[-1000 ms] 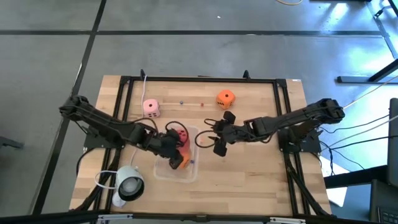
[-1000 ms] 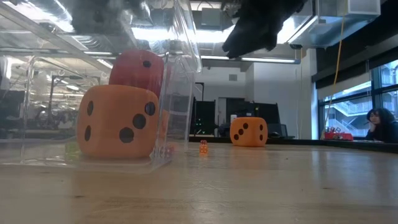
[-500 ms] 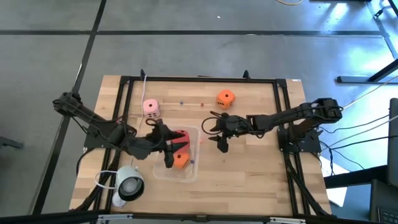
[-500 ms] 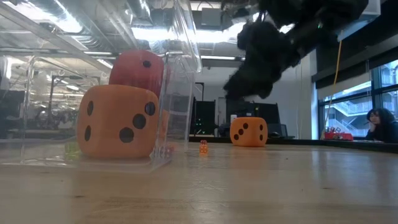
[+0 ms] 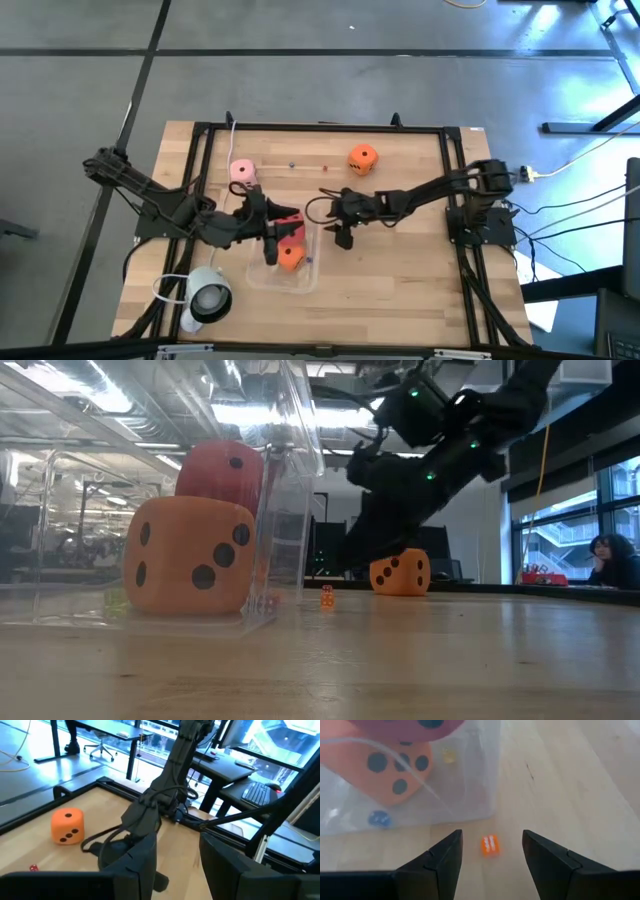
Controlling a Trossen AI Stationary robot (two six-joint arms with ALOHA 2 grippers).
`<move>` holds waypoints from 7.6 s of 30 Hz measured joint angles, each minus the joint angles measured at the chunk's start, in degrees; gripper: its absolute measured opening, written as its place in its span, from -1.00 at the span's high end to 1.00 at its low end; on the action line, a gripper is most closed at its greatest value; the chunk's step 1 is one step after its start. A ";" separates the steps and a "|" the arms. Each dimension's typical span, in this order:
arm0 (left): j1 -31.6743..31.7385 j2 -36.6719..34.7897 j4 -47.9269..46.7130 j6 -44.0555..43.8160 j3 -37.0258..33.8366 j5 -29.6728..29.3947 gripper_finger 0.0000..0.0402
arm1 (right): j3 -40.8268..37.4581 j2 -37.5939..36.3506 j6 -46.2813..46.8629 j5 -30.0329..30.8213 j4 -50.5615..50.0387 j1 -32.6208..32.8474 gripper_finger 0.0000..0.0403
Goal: Pick & Place Dice
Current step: Put the small orange die on the bin, then put the large orange die in the bin
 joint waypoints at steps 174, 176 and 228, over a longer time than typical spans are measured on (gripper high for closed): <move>-1.16 -6.29 -5.05 1.02 0.01 -1.94 0.31 | 23.15 -5.41 -0.36 -10.33 -23.03 -0.07 0.76; -1.16 -6.29 -5.04 0.88 0.00 -1.91 0.31 | 23.14 -4.64 -0.62 -10.41 -22.56 -0.03 0.76; -1.16 -6.29 -5.04 0.96 0.02 -0.35 0.31 | 23.09 -3.39 -2.28 -8.54 -22.38 0.22 0.37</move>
